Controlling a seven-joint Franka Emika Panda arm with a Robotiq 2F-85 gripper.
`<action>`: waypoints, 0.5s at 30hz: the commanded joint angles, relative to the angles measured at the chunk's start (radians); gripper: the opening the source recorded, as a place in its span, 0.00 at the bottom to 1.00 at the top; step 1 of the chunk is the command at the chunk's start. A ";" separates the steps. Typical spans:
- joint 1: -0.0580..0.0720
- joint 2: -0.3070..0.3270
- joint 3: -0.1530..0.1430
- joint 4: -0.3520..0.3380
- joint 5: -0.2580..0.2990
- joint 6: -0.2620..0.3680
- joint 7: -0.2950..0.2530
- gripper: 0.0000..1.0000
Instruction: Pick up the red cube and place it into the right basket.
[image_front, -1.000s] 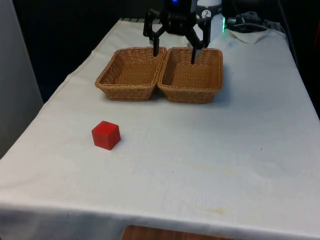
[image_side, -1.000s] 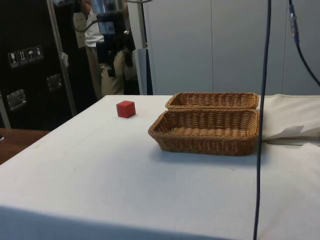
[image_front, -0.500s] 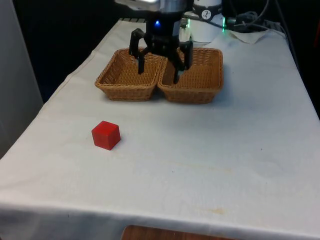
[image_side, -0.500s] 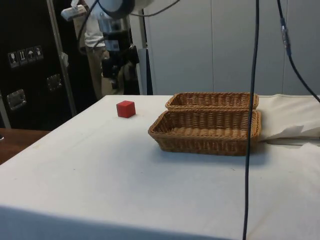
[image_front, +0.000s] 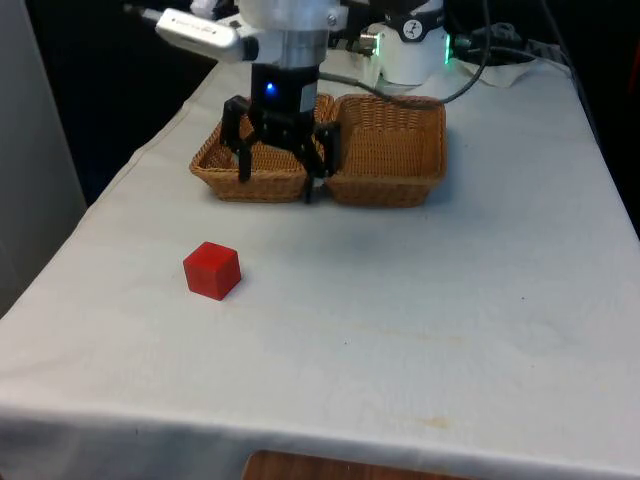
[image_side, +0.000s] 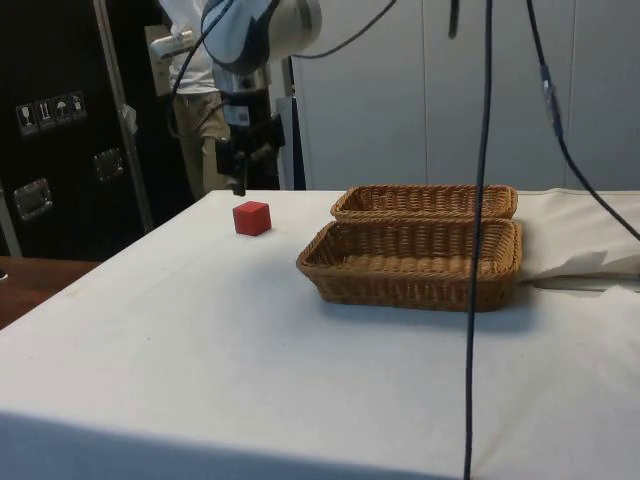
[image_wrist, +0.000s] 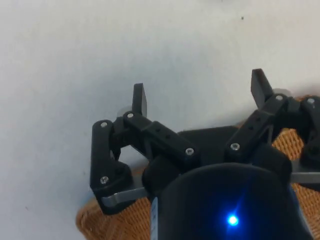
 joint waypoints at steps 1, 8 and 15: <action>-0.017 0.018 0.012 0.020 0.019 0.001 -0.016 1.00; -0.028 0.100 -0.006 0.091 0.098 0.010 -0.077 1.00; -0.026 0.152 -0.041 0.114 0.174 0.018 -0.143 1.00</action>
